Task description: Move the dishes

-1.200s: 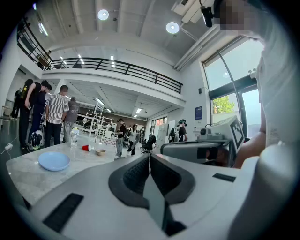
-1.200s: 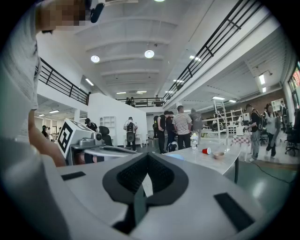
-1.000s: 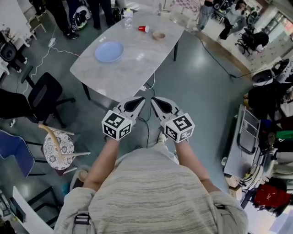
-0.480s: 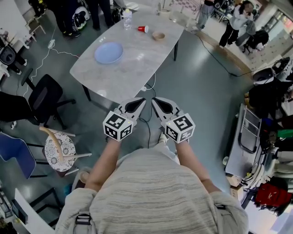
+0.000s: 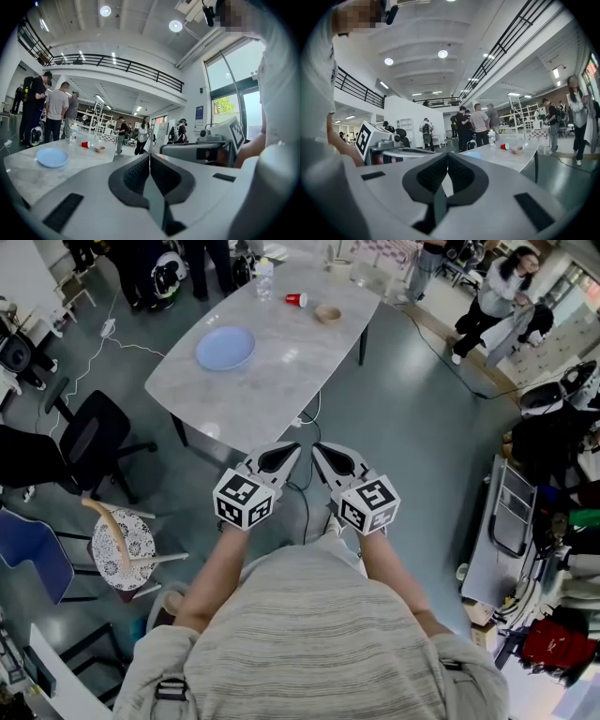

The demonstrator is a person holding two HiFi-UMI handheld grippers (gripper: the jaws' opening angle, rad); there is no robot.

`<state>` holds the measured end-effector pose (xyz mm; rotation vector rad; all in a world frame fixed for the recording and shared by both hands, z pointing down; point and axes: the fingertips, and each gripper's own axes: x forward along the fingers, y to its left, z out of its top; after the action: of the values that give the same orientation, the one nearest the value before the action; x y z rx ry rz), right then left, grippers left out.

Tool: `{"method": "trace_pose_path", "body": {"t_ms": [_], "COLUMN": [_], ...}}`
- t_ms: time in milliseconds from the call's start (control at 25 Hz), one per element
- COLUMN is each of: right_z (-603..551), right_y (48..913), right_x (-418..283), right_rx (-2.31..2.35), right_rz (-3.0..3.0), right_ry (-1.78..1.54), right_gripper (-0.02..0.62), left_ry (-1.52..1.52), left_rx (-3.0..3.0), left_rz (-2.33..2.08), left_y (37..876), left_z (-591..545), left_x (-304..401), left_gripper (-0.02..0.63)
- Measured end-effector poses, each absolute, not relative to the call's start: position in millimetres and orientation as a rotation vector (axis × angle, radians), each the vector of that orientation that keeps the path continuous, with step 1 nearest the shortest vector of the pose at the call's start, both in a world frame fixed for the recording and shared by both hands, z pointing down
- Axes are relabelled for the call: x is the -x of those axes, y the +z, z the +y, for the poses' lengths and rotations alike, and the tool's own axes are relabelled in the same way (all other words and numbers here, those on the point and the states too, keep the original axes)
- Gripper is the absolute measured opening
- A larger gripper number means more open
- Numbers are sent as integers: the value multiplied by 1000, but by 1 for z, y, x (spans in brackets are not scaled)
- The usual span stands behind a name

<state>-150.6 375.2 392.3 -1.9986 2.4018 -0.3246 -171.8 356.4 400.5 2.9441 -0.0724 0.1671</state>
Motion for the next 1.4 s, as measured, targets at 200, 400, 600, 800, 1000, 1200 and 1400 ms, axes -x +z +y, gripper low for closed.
{"method": "trace_pose_path", "body": {"t_ms": [200,400,600,800,1000,1200,1400], "right_z": [375,377,375,365,351,335,319], "right_y": [394,398,405,407,411,412,407], "right_x": [151,142,130,110,78,28,-27], "right_rx": [1984,1989,1979,1961,1944,1926,1893], "right_rz": [2413,2402,2405,2409,2421,2437,2466], "right_ry": [-348,-368,-387,-398,-417,-420,-412], "right_gripper": [18,18,18,18,18,18,18], "left_ry": [177,183,199,217,230,237,228], "left_rx": [-2933,-2926,-2917,-2910,-2905,-2903,-2909], "left_rz": [-79,-75,-79,-94,-101,-113,-148], "left_y": [402,406,413,417,420,422,417], "left_z": [356,360,358,349,338,323,308], "left_x": [171,162,150,131,97,47,-9], "left_gripper": [23,23,23,23,23,23,23]}}
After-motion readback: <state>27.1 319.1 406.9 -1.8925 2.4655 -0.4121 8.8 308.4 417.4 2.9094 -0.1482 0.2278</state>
